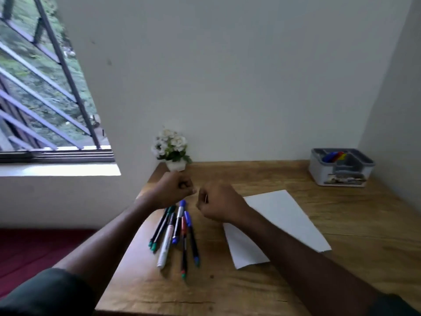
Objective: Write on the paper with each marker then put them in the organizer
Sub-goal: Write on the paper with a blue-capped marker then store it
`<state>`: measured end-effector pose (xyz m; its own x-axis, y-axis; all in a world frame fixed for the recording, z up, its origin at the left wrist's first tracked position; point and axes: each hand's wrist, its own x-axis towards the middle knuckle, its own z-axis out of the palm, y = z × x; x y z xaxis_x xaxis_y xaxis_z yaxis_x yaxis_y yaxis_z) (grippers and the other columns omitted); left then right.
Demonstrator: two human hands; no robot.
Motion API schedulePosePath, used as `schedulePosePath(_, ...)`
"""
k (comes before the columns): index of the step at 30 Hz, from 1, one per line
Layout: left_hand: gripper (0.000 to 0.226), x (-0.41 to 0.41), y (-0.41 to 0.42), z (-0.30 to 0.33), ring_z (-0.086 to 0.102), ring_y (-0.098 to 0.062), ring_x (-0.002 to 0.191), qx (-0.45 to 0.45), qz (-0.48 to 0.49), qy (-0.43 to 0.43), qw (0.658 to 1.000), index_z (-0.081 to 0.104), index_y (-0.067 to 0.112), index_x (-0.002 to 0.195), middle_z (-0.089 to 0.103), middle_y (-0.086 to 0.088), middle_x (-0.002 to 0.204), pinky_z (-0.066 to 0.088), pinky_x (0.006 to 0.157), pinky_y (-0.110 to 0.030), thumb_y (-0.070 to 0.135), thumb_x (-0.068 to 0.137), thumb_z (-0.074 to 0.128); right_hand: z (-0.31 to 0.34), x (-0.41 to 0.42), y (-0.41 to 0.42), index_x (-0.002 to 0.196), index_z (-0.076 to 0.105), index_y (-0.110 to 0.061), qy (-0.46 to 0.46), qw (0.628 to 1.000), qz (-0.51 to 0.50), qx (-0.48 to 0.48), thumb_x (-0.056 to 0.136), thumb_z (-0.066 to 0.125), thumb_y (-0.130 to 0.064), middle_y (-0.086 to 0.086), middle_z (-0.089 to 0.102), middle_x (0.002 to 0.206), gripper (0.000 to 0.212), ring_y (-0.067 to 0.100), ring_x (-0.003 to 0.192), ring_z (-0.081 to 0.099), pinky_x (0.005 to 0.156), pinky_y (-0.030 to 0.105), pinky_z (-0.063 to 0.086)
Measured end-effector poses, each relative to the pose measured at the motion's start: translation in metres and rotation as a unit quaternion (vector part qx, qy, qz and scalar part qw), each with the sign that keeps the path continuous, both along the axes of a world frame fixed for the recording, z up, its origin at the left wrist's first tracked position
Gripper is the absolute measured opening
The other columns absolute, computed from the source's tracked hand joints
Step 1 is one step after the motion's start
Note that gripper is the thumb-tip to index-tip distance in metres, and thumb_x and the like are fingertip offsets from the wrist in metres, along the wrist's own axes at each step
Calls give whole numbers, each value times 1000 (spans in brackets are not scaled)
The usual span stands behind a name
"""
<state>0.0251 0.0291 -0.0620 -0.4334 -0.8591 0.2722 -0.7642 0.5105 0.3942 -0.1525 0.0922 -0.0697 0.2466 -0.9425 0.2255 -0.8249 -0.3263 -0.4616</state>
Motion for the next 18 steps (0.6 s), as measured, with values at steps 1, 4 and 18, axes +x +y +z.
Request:
schedulePosePath(1,21,12,3,-5,45,-2,49,3,7,8,1000,64,16,62,50,10,51,34,53,-19,19,80,74,-3,10,2,80,73,-18,9,1000,2,14,81,68,-25,1,70,86,9,18,79,66,69,38,60)
schedulePosePath(4,30,40,12,-20,40,-2,49,14,18,27,999,57,28,55,51,16,51,35,52,-25,20,79,73,-12,28,6,71,66,-18,25,999,-6,40,76,67,-32,1,66,79,15,20,72,65,64,41,60)
schedulePosePath(18,16,49,42,-26,52,-1,57,12,2,61,998,68,27,71,67,8,69,39,57,-15,16,83,72,-12,43,19,77,56,-18,76,987,-71,119,84,66,-24,0,58,77,14,17,73,59,57,36,48)
